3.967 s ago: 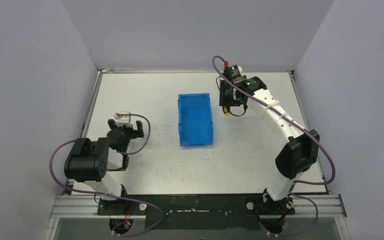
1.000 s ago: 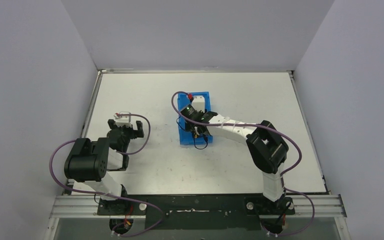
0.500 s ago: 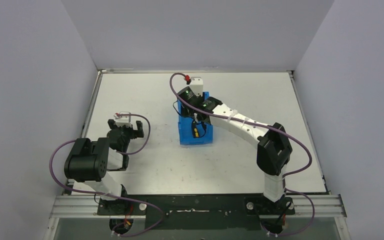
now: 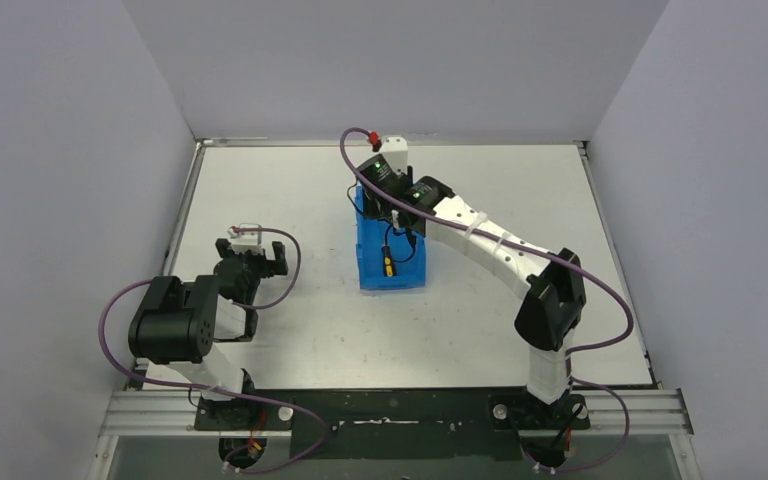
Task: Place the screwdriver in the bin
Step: Place the screwdriver in the bin.
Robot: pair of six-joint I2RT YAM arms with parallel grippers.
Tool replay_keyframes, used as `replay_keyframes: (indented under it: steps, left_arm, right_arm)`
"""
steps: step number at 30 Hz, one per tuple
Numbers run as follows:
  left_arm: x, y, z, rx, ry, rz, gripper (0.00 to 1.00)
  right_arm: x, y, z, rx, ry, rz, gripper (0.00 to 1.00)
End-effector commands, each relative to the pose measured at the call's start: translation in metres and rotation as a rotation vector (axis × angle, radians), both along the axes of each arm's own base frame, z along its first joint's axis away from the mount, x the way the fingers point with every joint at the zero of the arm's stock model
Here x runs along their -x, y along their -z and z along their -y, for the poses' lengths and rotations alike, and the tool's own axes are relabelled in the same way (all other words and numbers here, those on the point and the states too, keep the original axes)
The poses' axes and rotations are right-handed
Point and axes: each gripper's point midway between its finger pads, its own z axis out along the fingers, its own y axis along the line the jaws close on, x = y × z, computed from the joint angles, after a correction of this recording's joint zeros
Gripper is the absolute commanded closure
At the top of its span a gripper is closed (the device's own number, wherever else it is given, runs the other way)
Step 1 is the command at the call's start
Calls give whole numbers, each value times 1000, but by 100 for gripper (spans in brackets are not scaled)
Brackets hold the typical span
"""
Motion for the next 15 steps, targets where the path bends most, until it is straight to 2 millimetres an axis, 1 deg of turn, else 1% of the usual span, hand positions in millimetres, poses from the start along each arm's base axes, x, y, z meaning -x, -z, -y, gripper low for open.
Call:
replay_keyframes:
  steps: [1, 2, 7, 8, 10, 15]
  left_arm:
    - [-4, -11, 0, -2, -2, 37, 3]
    - [-4, -11, 0, -2, -2, 37, 3]
    - [-4, -11, 0, -1, 0, 35, 3]
    - [-4, -11, 0, -2, -2, 37, 3]
    - [-4, -11, 0, -2, -2, 36, 3]
    - [-4, -11, 0, -2, 0, 37, 3]
  right_arm:
    - [-3, -49, 29, -16, 24, 74, 52]
    - [-3, -51, 34, -18, 23, 75, 52]
    - [-10, -62, 68, -28, 52, 84, 46]
    - [-11, -62, 84, -20, 71, 85, 45]
    - [-13, -64, 102, -13, 89, 88, 44]
    - [-17, -75, 160, 21, 144, 118, 42]
